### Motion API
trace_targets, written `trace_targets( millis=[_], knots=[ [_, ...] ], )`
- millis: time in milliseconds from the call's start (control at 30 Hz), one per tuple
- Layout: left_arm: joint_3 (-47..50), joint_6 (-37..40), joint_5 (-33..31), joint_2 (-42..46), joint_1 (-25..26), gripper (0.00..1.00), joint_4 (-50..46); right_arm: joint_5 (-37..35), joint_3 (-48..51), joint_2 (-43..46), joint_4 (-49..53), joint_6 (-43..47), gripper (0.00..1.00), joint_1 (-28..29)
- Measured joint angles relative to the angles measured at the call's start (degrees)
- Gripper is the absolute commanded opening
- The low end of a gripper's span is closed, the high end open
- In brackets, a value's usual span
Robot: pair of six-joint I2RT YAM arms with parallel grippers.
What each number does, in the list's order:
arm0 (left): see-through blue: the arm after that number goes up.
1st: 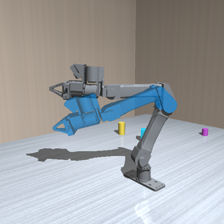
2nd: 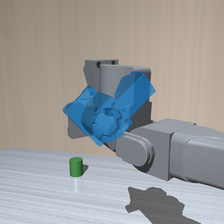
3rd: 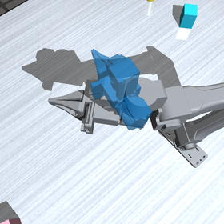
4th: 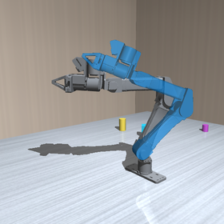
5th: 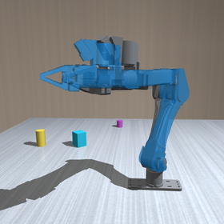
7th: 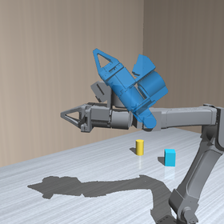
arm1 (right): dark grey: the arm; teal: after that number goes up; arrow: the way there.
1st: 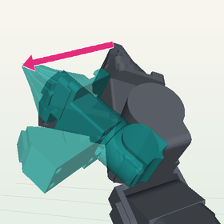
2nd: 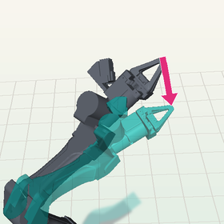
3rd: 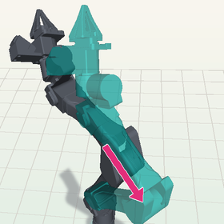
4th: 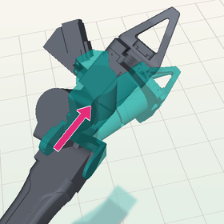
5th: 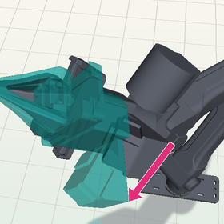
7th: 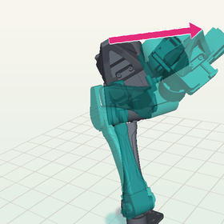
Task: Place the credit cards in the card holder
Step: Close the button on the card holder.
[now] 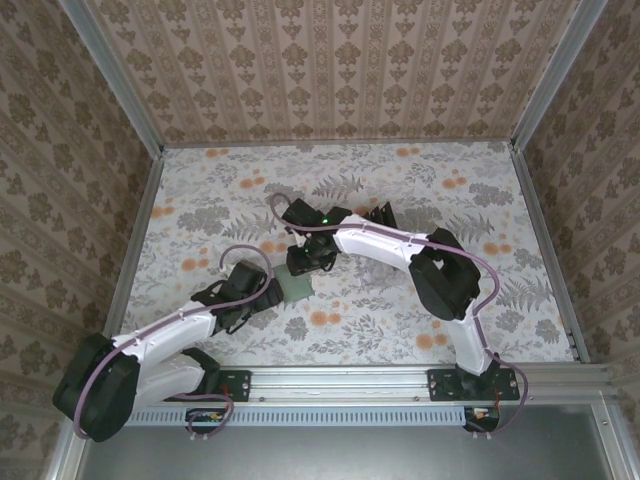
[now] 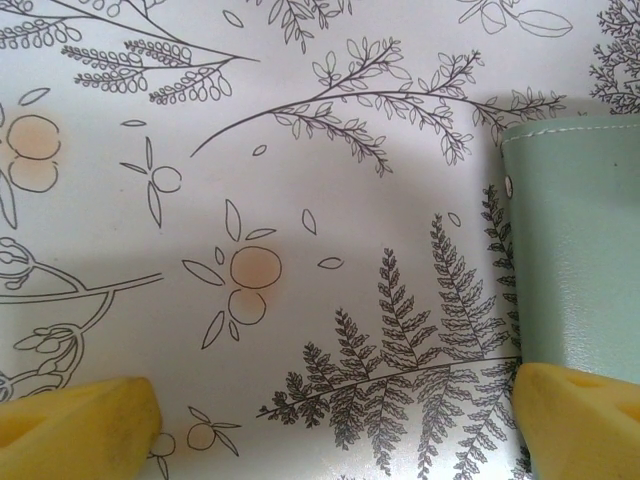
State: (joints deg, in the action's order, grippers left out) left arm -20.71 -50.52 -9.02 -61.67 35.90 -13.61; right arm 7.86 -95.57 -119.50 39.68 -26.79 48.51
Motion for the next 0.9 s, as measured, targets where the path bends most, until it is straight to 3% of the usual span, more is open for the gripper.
trace_targets(
  millis=[200, 567, 900],
  knots=[
    [0.4, 0.1, 0.5, 0.7, -0.4, 0.97, 0.3, -1.0, -3.5, -3.4, 2.4, 1.4, 0.37, 1.3],
    [0.7, 0.2, 0.9, 1.0, -0.8, 0.97, 0.7, -3.0, -5.0, -5.4, 4.1, 2.5, 0.25, 1.4],
    [0.8, 0.2, 0.9, 1.0, -0.8, 0.97, 0.9, -3.2, -6.0, -5.4, 4.3, 2.6, 0.26, 1.4]
  ],
)
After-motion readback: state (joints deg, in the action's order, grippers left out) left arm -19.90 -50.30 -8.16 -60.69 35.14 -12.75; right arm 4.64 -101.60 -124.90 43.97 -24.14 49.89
